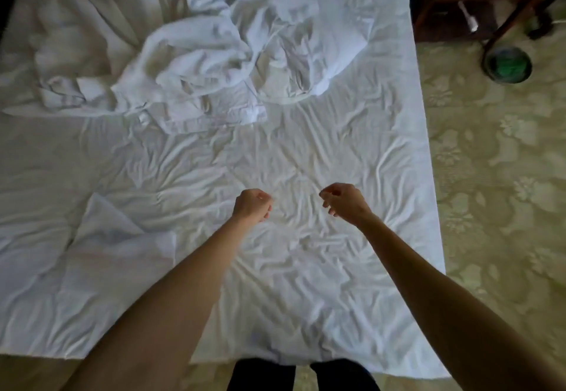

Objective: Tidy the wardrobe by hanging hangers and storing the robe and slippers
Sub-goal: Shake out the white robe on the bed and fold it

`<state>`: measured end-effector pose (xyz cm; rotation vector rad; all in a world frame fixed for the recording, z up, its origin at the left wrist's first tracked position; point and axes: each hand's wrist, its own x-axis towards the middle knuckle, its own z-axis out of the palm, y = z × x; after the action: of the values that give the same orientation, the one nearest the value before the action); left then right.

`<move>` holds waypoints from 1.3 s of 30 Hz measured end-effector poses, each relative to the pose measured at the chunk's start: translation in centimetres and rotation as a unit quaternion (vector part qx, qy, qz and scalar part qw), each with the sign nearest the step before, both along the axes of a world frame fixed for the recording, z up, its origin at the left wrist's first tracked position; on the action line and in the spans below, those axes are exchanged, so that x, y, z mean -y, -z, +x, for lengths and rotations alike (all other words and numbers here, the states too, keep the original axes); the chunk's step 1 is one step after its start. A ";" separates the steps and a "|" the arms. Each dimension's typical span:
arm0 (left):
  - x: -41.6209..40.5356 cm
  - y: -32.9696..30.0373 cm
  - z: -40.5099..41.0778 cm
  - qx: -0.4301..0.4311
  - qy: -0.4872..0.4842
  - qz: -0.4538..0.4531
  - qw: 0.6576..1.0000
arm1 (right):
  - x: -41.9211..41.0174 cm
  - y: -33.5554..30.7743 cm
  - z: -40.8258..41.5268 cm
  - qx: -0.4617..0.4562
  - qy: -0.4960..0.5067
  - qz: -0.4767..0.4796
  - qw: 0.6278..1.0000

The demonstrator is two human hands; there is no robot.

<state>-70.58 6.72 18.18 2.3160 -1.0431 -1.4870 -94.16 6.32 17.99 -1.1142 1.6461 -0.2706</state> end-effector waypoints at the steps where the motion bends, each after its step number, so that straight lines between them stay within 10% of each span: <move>1: 2.2 0.6 0.5 0.007 0.001 -0.008 1.000 | 2.4 0.4 0.6 0.001 0.001 -0.014 1.000; 10: 21.3 9.0 5.2 0.163 0.115 -0.128 0.972 | 22.1 8.0 5.7 -0.122 -0.058 -0.184 0.974; 19: 35.8 15.6 12.3 0.465 0.161 -0.323 0.808 | 34.8 16.0 14.6 -0.168 -0.154 -0.353 0.907; 26: 41.9 13.7 21.4 0.535 0.242 -0.257 0.768 | 44.0 16.6 23.5 -0.252 -0.244 -0.449 0.821; 31: 41.4 14.3 21.8 0.376 0.175 -0.287 0.864 | 44.8 18.1 24.8 -0.210 -0.288 -0.517 0.779; 39: 32.3 18.4 12.7 0.125 0.083 -0.265 0.953 | 34.7 19.5 19.5 -0.139 -0.100 -0.403 0.899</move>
<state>-57.93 -25.61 -0.18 2.0878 -1.5143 -0.8210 -74.67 -28.37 -1.48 -2.0103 1.6784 -0.7293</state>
